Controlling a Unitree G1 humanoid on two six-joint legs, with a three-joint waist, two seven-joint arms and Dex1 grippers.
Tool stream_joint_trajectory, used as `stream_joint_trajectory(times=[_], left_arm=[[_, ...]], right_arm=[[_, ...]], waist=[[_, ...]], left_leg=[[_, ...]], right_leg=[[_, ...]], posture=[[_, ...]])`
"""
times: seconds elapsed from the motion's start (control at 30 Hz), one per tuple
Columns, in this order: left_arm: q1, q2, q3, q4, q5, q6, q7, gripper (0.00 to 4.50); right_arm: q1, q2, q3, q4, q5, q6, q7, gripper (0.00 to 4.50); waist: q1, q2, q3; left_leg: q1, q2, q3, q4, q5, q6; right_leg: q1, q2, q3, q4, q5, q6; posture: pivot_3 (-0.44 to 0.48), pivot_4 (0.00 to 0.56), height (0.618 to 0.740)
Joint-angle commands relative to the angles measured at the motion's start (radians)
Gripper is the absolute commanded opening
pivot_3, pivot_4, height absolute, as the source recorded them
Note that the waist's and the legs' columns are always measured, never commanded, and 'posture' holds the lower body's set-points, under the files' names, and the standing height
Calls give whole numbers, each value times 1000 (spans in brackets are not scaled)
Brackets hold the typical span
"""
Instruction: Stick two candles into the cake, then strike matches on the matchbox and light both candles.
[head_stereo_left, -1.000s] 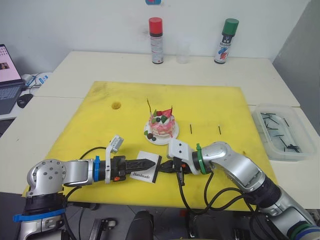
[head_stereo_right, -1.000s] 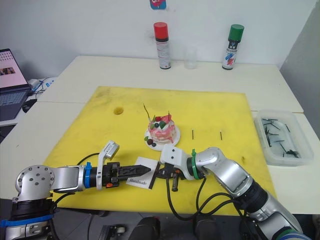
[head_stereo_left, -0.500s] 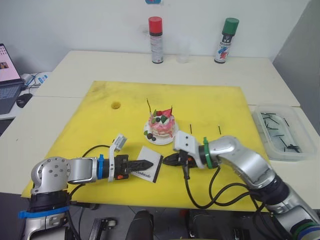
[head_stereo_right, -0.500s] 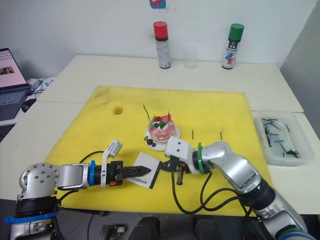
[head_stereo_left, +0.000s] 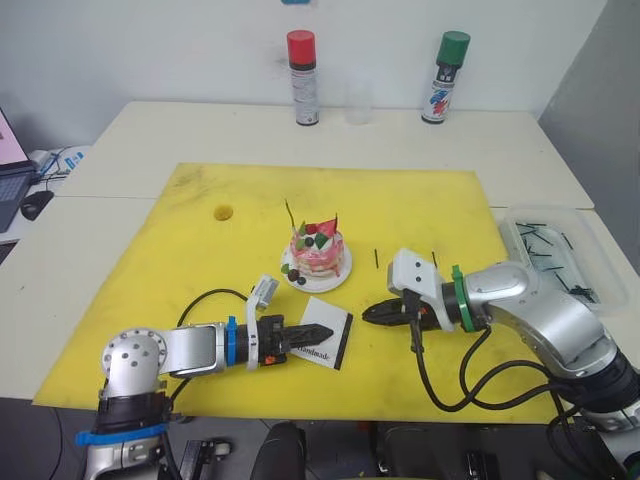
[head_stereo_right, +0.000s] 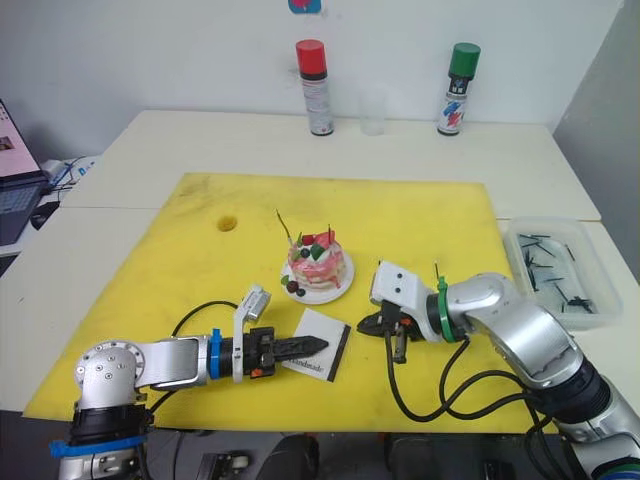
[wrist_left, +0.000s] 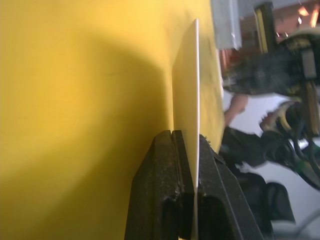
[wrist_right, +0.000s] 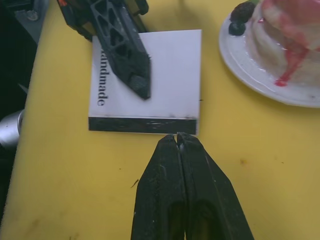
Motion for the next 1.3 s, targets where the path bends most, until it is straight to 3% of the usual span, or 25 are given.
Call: stream_joint_trajectory(times=[0.03, 0.17, 0.57, 1.3], left_arm=[[57, 13, -22, -8, 16, -3, 26, 1137], [67, 24, -30, -3, -1, -12, 29, 2276], [67, 49, -71, 4, 6, -38, 11, 2276], [58, 90, -111, 8, 33, -79, -31, 2276]], right_arm=[[-34, 24, 3, 14, -27, -41, -22, 0], [-83, 71, 35, 70, -64, -77, -33, 0], [-183, 223, 192, 307, -234, -248, -23, 0], [-157, 283, 191, 332, -273, -343, 22, 0]], waist=[[-6, 0, 0], [-14, 0, 0], [-17, 0, -1], [-17, 0, -1]], left_leg=[[0, 0, 0, 0, 0, 0], [3, 0, 0, 0, 0, 0], [3, 0, 0, -1, 0, 0], [3, 0, 0, -1, 0, 0]], right_leg=[[0, 0, 0, 0, 0, 0], [2, 0, 0, 0, 0, 0], [2, 0, 0, 0, 0, 0], [2, 1, 0, 1, 0, 0]], posture=[[0, 150, 740], [0, 150, 740], [0, 150, 740], [0, 150, 740]])
